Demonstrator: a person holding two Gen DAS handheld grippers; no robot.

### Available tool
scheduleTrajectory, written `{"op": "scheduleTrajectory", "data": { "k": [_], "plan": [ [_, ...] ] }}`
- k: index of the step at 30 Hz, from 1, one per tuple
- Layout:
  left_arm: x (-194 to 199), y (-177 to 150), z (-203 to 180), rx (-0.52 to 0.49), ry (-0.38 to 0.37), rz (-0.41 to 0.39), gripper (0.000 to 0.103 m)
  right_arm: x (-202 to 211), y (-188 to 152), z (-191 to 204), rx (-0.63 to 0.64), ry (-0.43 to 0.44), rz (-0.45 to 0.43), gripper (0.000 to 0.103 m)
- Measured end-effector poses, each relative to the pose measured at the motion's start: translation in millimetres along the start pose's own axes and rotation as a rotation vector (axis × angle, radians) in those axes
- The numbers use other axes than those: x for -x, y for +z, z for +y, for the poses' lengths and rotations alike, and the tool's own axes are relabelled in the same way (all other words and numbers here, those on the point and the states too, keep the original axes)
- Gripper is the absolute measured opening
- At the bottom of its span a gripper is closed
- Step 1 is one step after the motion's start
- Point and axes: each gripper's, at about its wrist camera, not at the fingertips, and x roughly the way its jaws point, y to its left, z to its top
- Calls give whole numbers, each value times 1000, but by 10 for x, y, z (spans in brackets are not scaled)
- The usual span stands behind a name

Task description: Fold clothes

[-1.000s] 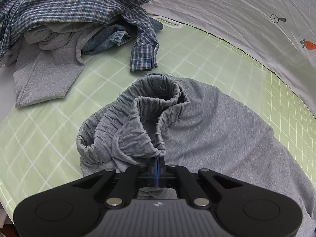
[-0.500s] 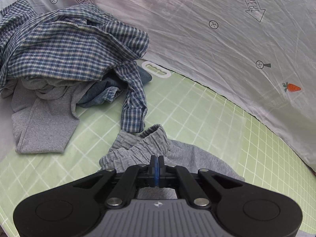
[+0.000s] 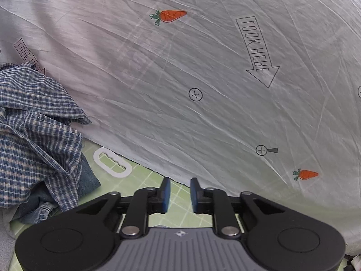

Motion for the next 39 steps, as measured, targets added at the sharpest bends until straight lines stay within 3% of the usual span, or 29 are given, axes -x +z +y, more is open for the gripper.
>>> {"op": "scheduleTrajectory", "data": {
  "k": [1,2,7,13,15,18,23,27,30,32,36,38,39],
  "plan": [
    [-1,-51,16,-15,23,5,50,-42,35,47,24,-17,11,36],
    [-1,-102,32,-31,45,10,54,-40,22,80,49,-31,13,42],
    [192,-724,510,-21,165,163,55,126,-420,96,158,-55,101,43],
    [700,-1382,1113,44,348,285,61,552,-1101,-159,128,-119,248,45],
    [847,-1511,1273,92,357,300,62,712,-1263,-216,134,-146,272,47],
    [927,-1594,1356,148,309,315,64,939,-1447,-306,128,-174,291,54],
    [950,-1652,1315,137,291,342,72,1273,-1553,-416,110,-218,257,61],
    [913,-1744,1340,135,300,380,74,1571,-1630,-520,98,-252,203,73],
    [889,-1813,1345,122,307,402,75,1733,-1745,-617,73,-273,198,74],
    [889,-1862,1281,58,317,386,75,1790,-1846,-688,45,-276,216,74],
    [871,-1903,1178,-5,367,374,66,1737,-2005,-762,22,-280,276,74],
    [893,-1895,1177,-9,371,358,42,1671,-2062,-788,3,-271,308,75],
    [906,-1886,1188,-5,361,353,35,1637,-2089,-799,-8,-268,323,75]
  ]
}}
